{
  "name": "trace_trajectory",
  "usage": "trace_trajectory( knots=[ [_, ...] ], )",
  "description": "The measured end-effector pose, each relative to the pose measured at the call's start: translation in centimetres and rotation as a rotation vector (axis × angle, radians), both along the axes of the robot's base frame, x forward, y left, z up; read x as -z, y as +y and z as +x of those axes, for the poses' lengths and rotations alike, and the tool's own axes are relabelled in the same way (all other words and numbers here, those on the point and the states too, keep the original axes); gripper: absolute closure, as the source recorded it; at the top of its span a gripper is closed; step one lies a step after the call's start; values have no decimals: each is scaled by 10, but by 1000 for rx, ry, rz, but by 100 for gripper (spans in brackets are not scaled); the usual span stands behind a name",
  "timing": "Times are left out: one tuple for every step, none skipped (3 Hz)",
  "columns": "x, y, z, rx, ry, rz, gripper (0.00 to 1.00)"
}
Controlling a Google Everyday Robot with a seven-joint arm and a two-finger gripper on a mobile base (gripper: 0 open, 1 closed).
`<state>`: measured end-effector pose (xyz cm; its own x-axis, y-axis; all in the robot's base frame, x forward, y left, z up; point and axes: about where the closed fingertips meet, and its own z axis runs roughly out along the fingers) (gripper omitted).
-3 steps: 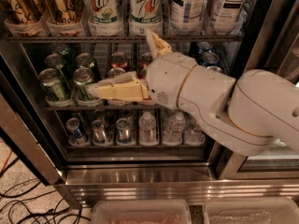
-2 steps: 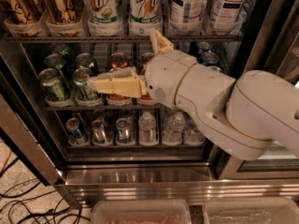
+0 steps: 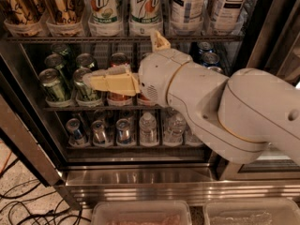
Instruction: Pick 7up can from top shelf of fridge
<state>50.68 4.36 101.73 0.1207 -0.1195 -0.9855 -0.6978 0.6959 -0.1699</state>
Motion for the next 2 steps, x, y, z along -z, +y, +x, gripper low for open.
trace_trajectory(
  knots=[
    [-5,0,2,14,-18,15,0],
    [-8,4,11,11,-33,53,0]
  ],
)
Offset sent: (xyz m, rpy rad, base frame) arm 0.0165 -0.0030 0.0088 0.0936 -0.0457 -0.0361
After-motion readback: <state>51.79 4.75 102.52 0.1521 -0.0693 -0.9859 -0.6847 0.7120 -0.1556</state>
